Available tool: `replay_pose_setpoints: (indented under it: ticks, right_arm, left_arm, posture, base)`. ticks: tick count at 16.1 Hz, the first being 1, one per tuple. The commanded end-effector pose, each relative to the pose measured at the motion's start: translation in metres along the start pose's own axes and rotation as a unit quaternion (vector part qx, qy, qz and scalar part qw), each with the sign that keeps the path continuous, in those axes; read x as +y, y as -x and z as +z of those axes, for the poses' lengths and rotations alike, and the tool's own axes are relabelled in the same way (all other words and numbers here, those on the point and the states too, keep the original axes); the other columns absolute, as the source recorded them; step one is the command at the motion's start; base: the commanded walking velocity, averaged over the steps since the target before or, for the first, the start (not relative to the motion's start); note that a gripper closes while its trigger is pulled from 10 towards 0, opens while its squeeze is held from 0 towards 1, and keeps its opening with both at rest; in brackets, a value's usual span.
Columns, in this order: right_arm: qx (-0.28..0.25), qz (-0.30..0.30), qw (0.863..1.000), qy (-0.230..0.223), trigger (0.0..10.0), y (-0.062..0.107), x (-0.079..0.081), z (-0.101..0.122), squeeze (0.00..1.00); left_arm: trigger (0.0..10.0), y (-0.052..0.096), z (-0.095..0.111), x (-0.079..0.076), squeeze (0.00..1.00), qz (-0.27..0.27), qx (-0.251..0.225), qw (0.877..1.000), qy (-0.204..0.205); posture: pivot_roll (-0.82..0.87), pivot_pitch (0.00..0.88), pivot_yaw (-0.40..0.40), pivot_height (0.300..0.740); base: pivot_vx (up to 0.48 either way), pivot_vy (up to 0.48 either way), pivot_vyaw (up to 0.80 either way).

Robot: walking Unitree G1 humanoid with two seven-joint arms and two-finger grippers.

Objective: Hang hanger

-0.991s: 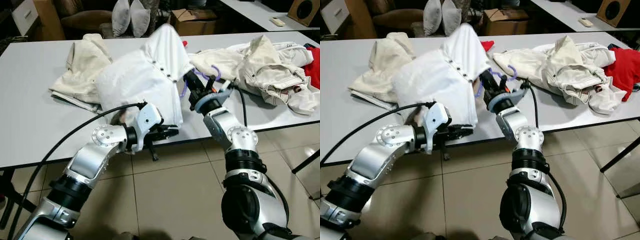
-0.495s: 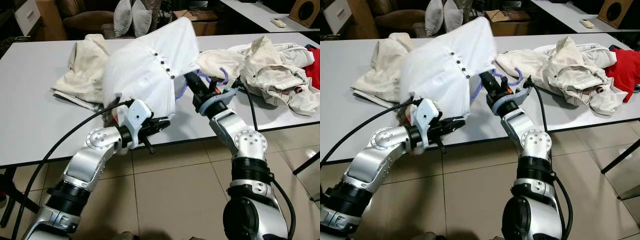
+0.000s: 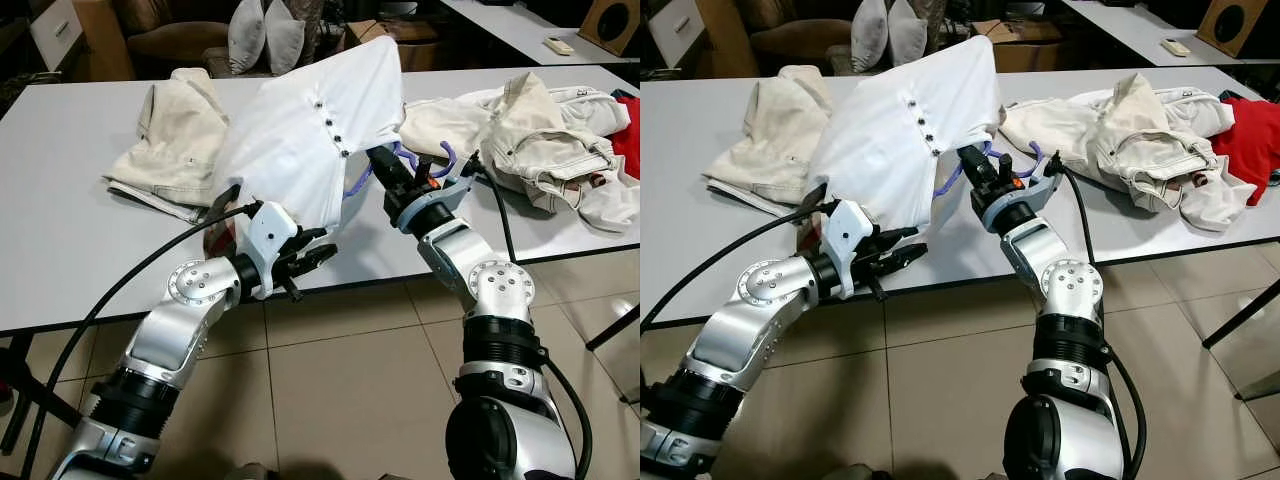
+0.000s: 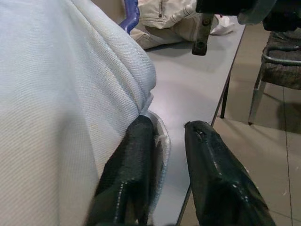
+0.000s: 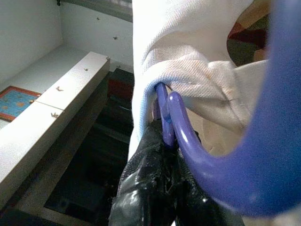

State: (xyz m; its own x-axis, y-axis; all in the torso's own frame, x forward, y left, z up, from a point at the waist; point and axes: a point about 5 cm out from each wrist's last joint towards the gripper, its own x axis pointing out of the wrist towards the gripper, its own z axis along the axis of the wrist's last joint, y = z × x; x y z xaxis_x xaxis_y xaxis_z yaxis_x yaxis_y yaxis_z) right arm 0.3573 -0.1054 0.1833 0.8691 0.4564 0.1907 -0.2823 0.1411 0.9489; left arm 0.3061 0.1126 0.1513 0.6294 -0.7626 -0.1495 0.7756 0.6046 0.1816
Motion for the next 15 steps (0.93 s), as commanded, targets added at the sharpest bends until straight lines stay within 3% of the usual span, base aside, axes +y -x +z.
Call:
replay_pose_setpoints:
  ticks: [1,10,15]
  right_arm:
    - [0.006,0.003,1.0,0.011,10.0,0.003,0.002,0.001,0.0]
    - [0.019,0.004,0.999,0.046,10.0,0.01,0.003,0.002,0.0]
    - [0.047,0.003,0.995,0.086,10.0,0.023,0.001,0.003,0.0]
  left_arm:
    - [10.0,0.006,0.0,0.009,0.66,0.038,0.002,0.999,0.003]
    - [10.0,0.007,0.0,0.011,0.53,0.068,-0.012,0.997,0.03]
    - [10.0,0.008,-0.003,0.008,0.51,0.073,-0.012,0.996,0.04]
  posture:
    - [-0.13,0.0,-0.026,0.74]
    - [-0.13,0.0,-0.028,0.74]
    - [-0.14,0.0,-0.027,0.74]
  base:
    - [0.0,0.0,0.0]
    - [0.0,-0.271,0.0]
    - [0.0,-0.266,0.0]
